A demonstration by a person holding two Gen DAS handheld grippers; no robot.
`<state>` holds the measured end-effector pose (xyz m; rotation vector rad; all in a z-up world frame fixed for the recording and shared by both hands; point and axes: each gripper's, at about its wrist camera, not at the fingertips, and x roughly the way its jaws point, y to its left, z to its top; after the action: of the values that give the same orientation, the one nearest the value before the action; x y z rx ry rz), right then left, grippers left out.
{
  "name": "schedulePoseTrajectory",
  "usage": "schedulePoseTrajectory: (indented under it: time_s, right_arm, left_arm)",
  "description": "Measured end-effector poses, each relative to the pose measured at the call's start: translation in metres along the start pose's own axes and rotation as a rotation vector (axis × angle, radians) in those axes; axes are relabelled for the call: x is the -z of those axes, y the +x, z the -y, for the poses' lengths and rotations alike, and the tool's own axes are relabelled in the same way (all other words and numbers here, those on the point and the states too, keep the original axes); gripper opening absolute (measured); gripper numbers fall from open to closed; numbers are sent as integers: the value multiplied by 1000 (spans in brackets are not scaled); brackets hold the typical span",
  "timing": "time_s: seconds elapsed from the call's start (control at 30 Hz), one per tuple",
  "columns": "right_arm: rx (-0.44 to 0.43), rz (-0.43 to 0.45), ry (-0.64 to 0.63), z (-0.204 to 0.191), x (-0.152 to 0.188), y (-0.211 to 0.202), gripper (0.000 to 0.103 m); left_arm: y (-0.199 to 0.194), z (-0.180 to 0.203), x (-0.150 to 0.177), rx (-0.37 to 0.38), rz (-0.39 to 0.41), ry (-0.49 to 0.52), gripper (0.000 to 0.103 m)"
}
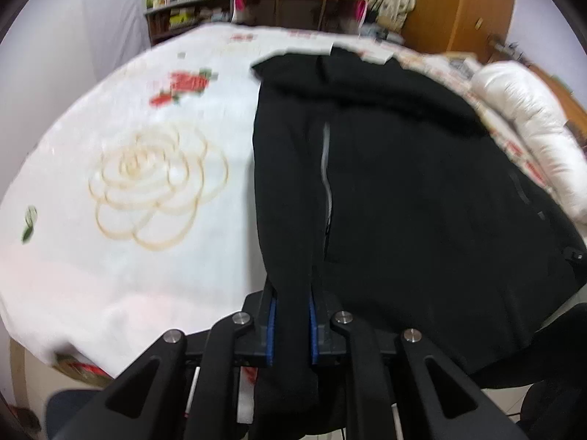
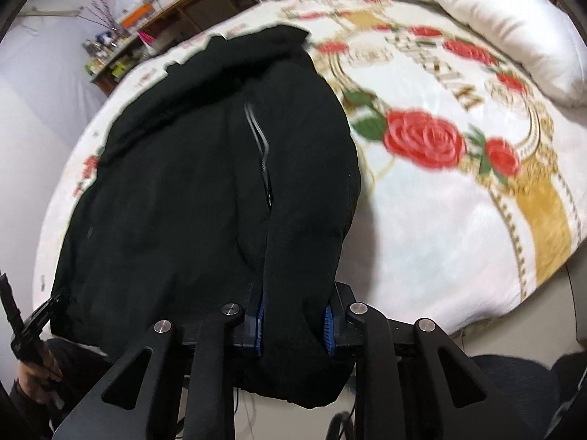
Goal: Fold large clothes
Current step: 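Lift the hem with both tools and fold it toward the collar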
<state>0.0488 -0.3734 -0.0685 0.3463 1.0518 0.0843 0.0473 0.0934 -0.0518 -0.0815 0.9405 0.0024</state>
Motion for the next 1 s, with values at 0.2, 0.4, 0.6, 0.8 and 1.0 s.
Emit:
schedulePoseTrajectory:
  time_s: [0.2, 0.4, 0.6, 0.8, 1.0]
  right_arm:
    - [-50, 88, -35, -16, -27, -30, 23]
    - [-79, 165, -63, -26, -62, -53, 22]
    - [-102, 218, -63, -34, -91, -62, 22]
    - [-102, 262, -79, -48, -130, -64, 22]
    - [-92, 291, -113, -65, -179, -54, 22]
  left_arm:
    - [-41, -10, -36, 54, 128, -50, 14]
    - [-62, -20, -67, 82, 207, -92, 14]
    - [-61, -20, -97, 82, 249, -115, 14]
    - [-55, -19, -134, 85, 289, -136, 14]
    - [-37, -16, -180, 79, 314, -137, 14]
